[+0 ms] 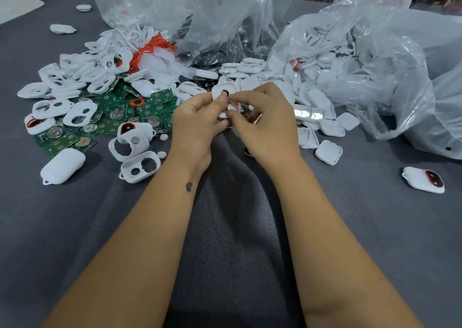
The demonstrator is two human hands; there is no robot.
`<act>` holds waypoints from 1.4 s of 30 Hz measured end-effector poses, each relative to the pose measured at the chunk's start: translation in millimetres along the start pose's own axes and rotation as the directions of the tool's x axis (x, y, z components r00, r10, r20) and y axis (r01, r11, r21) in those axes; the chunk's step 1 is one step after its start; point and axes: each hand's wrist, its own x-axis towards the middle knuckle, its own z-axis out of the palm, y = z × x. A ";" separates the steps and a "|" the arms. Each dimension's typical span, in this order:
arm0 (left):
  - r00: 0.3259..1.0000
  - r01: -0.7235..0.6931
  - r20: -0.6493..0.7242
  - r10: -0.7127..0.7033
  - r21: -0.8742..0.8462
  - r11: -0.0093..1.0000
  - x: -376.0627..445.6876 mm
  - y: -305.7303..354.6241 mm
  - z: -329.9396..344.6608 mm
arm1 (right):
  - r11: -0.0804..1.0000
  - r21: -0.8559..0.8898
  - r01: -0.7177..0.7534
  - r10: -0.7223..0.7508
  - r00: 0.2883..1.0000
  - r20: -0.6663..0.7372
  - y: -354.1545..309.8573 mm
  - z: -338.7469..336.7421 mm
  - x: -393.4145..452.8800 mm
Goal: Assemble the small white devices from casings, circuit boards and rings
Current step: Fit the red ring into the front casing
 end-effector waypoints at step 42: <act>0.997 -0.009 0.078 -0.002 0.145 0.989 1.2 -2.0 2.8 | 0.772 0.560 -0.300 0.315 0.946 0.073 -5.3 -10.9 6.8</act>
